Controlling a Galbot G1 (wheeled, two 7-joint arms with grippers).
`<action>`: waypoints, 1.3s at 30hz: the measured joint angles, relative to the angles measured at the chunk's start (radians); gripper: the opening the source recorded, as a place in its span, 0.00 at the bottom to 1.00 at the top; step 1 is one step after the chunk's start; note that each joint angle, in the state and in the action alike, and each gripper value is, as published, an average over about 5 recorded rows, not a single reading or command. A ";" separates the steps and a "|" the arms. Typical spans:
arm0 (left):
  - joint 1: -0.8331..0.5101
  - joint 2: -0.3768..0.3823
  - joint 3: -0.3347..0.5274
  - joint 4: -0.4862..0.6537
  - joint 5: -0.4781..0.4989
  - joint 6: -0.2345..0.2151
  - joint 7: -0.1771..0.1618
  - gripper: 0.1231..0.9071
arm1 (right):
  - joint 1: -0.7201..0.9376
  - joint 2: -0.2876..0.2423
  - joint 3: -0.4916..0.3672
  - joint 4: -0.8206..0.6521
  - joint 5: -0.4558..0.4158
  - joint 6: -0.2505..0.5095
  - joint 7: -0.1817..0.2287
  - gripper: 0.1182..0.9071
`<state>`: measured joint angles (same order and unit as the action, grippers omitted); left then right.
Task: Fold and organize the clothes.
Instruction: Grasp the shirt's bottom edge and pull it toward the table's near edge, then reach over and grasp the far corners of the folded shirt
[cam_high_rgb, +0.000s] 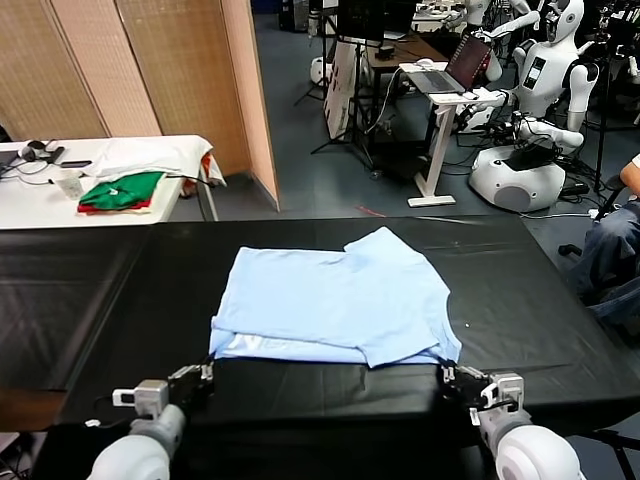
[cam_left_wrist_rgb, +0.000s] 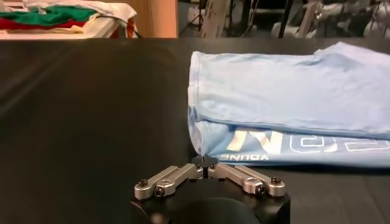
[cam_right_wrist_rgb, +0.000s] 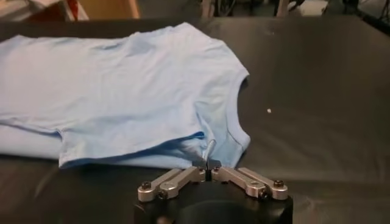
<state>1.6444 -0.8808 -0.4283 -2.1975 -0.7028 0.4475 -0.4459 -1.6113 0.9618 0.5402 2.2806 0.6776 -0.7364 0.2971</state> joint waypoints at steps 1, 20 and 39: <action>0.022 0.004 -0.007 -0.015 0.004 0.003 -0.003 0.03 | -0.003 -0.002 0.000 0.006 -0.005 0.000 0.001 0.03; 0.161 -0.003 -0.071 -0.093 0.112 0.019 -0.019 0.40 | -0.044 -0.010 0.030 0.072 0.050 0.000 -0.023 0.91; -0.110 0.036 -0.120 -0.038 -0.172 0.035 -0.028 1.00 | 0.524 -0.004 -0.164 -0.255 0.109 0.000 -0.008 1.00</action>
<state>1.5346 -0.8448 -0.5487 -2.2356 -0.8750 0.4820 -0.4736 -1.0877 0.9578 0.3760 2.0255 0.7866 -0.7364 0.2889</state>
